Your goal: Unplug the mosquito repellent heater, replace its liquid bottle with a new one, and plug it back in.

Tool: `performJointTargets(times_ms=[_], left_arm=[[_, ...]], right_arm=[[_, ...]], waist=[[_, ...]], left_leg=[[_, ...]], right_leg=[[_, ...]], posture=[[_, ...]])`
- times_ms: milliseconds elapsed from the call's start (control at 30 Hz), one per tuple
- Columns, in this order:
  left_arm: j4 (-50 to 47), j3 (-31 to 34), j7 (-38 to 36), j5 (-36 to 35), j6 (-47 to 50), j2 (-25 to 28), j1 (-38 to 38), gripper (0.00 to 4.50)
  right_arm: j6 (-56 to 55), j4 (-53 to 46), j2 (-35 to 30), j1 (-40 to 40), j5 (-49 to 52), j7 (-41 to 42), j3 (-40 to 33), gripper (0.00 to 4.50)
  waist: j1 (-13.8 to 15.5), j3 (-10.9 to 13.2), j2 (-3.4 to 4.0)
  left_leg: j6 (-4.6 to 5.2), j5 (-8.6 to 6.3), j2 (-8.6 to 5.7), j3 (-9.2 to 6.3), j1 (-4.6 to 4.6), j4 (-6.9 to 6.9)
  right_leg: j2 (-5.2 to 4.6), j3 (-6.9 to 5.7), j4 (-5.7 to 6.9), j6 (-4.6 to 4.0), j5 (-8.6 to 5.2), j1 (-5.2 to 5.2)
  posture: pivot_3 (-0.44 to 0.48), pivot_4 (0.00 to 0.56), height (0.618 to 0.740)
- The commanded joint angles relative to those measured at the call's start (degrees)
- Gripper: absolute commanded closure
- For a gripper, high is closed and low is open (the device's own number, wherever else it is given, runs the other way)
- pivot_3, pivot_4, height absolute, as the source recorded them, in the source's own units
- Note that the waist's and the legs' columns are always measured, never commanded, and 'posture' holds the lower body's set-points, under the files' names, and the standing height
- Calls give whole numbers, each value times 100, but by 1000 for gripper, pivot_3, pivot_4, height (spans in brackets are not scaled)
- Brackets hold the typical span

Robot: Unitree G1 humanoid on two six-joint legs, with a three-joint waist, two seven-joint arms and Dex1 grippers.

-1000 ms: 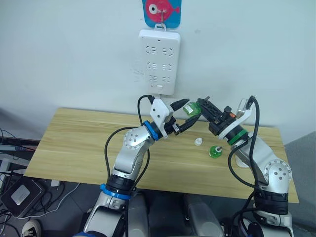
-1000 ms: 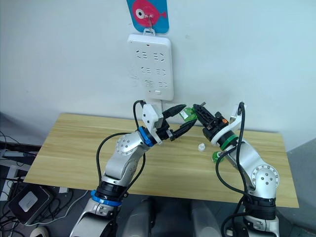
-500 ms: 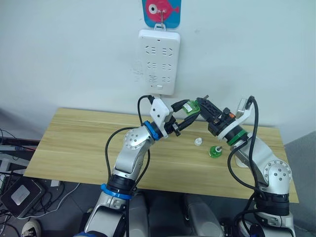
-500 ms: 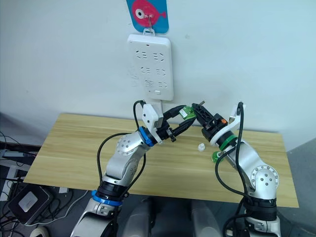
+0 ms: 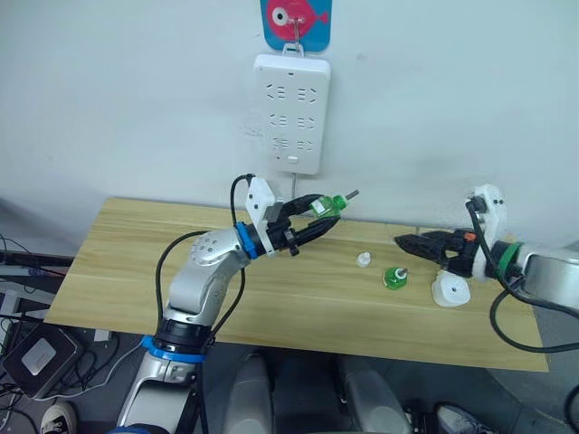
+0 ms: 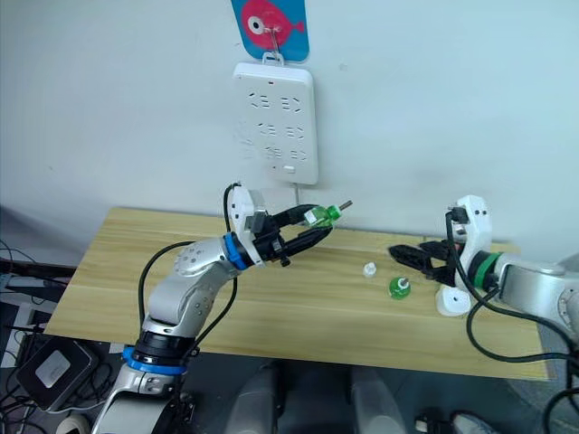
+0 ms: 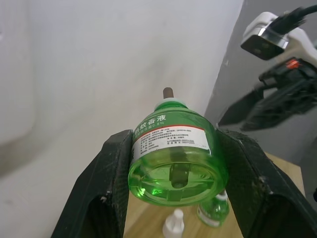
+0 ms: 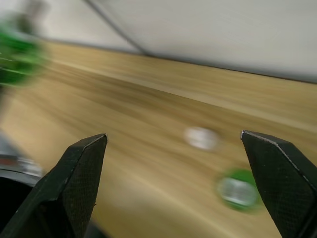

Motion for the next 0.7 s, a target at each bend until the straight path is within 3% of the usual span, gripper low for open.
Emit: performJointTargets(times_ms=[33,267,700], left_arm=[[-369,103,-29,-136,-17,49,123,2252],[-708,107,127,-153,79,33,417,2252],[-948,45,259,-184,111,39,664,2252]], right_arm=[[3,607,-363,-254,-1440,522,501,20],[386,1043,-480,-340,-2717,1099,751,20],[2795,803,613,-270,-2889,386,-678,20]], waist=[[6,1,-1],[31,2,-2],[46,3,-2]], left_leg=[[0,0,0,2,0,1],[-1,0,0,3,-3,-4],[-1,0,-1,4,-3,-1]], right_leg=[[0,1,0,0,0,-1],[-2,2,-7,0,0,-3],[-3,6,-8,0,0,1]], posture=[[-75,295,740],[-57,300,740],[-51,308,740]])
